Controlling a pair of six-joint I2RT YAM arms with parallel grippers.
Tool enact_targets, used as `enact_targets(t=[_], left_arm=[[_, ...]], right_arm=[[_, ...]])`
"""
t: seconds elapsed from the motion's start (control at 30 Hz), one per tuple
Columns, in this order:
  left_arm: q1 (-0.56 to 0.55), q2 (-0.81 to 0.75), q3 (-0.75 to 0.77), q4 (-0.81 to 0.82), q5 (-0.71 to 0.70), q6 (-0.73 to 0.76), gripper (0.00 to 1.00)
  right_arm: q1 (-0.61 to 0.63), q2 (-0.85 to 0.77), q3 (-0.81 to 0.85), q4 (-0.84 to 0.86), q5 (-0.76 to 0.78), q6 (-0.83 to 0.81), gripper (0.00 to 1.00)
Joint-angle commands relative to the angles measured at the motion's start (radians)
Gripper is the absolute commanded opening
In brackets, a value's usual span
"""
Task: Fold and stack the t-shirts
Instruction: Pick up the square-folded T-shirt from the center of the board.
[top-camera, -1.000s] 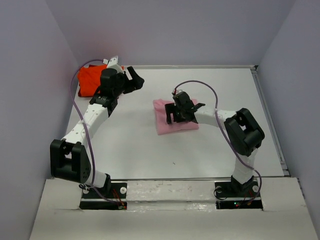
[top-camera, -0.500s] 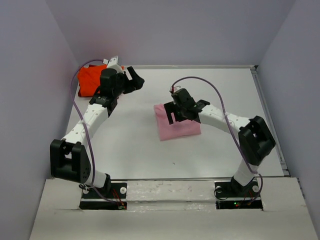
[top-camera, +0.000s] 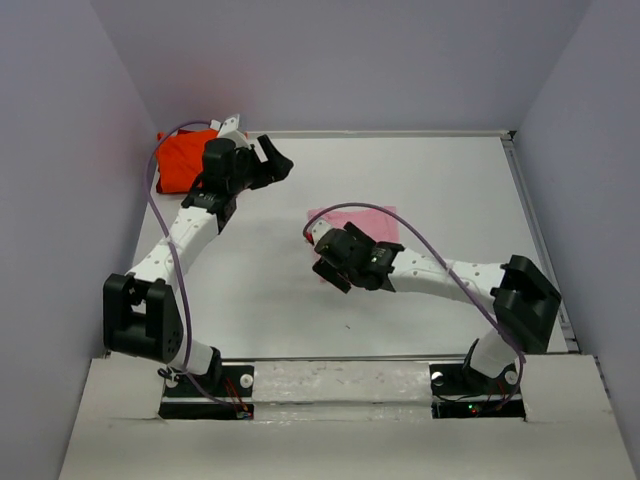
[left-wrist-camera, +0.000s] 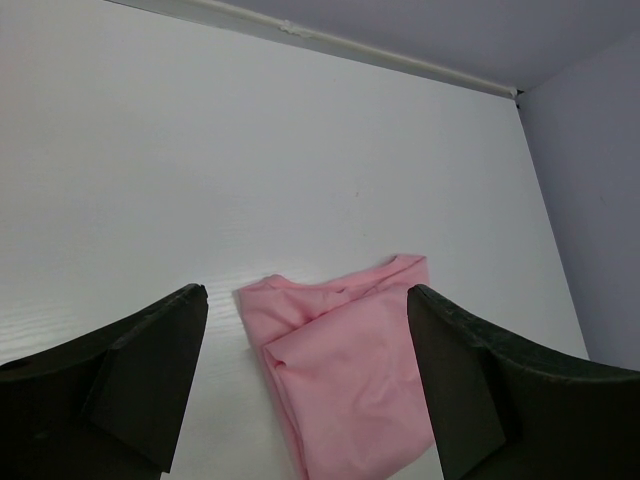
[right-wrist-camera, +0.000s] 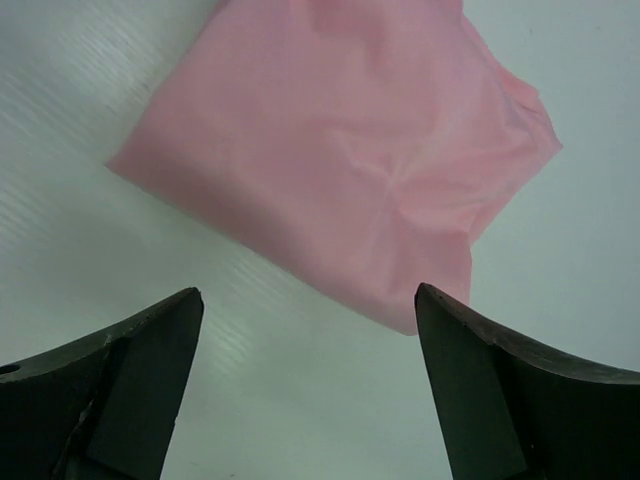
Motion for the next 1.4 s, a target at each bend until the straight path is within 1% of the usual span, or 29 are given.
enact_targets(t=[0.0, 0.2, 0.33, 0.57, 0.63, 0.67, 0.7, 0.73, 0.8, 0.83, 0.97, 1.1, 1.2, 1.23, 1.27, 1.3, 1.33, 1.37], left_arm=[[0.001, 0.006, -0.005, 0.04, 0.046, -0.011, 0.9], [0.001, 0.008, 0.001, 0.037, 0.061, -0.011, 0.9], [0.001, 0.008, 0.001, 0.039, 0.066, -0.016, 0.9], [0.005, 0.0, 0.001, 0.036, 0.069, -0.014, 0.91], [0.007, 0.001, -0.001, 0.036, 0.072, -0.014, 0.91], [0.007, 0.001, 0.001, 0.036, 0.071, -0.016, 0.91], [0.007, 0.001, -0.001, 0.034, 0.071, -0.014, 0.91], [0.007, 0.003, -0.001, 0.034, 0.071, -0.016, 0.91], [0.007, 0.003, 0.001, 0.033, 0.069, -0.016, 0.9], [0.007, 0.004, -0.001, 0.033, 0.063, -0.014, 0.9], [0.008, 0.02, -0.019, 0.037, 0.051, -0.023, 0.91], [0.004, 0.089, -0.045, 0.042, 0.037, -0.074, 0.9], [-0.004, 0.154, -0.056, 0.034, 0.069, -0.129, 0.9], [-0.007, 0.173, -0.053, 0.022, 0.125, -0.137, 0.9], [-0.011, 0.185, -0.053, 0.017, 0.135, -0.158, 0.9], [-0.014, 0.182, -0.111, 0.081, 0.161, -0.181, 0.9], [-0.016, 0.17, -0.155, 0.135, 0.166, -0.239, 0.9], [-0.019, 0.159, -0.201, 0.178, 0.164, -0.266, 0.9]], right_arm=[[0.03, 0.042, -0.056, 0.055, 0.157, -0.12, 0.92], [0.053, 0.108, -0.121, 0.165, 0.201, -0.148, 0.92], [0.053, 0.171, -0.112, 0.207, 0.218, -0.159, 0.92], [0.053, 0.254, -0.093, 0.291, 0.192, -0.172, 0.91], [0.053, 0.286, -0.087, 0.318, 0.192, -0.178, 0.89], [0.053, 0.297, -0.084, 0.325, 0.189, -0.177, 0.86], [0.053, 0.306, -0.08, 0.328, 0.183, -0.175, 0.71], [0.053, 0.321, -0.073, 0.332, 0.175, -0.172, 0.59], [0.053, 0.337, -0.066, 0.337, 0.164, -0.159, 0.27], [0.053, 0.351, -0.055, 0.338, 0.17, -0.145, 0.0], [0.053, 0.36, -0.043, 0.332, 0.155, -0.128, 0.0], [0.044, 0.308, -0.032, 0.311, 0.131, -0.093, 0.0], [0.019, 0.265, -0.027, 0.296, 0.101, -0.07, 0.0], [0.019, 0.247, -0.026, 0.297, 0.098, -0.071, 0.0], [0.01, 0.239, -0.024, 0.291, 0.098, -0.074, 0.0], [0.01, 0.225, -0.021, 0.291, 0.103, -0.079, 0.0], [0.01, 0.219, -0.02, 0.286, 0.1, -0.083, 0.0], [0.001, 0.21, -0.015, 0.283, 0.095, -0.083, 0.0]])
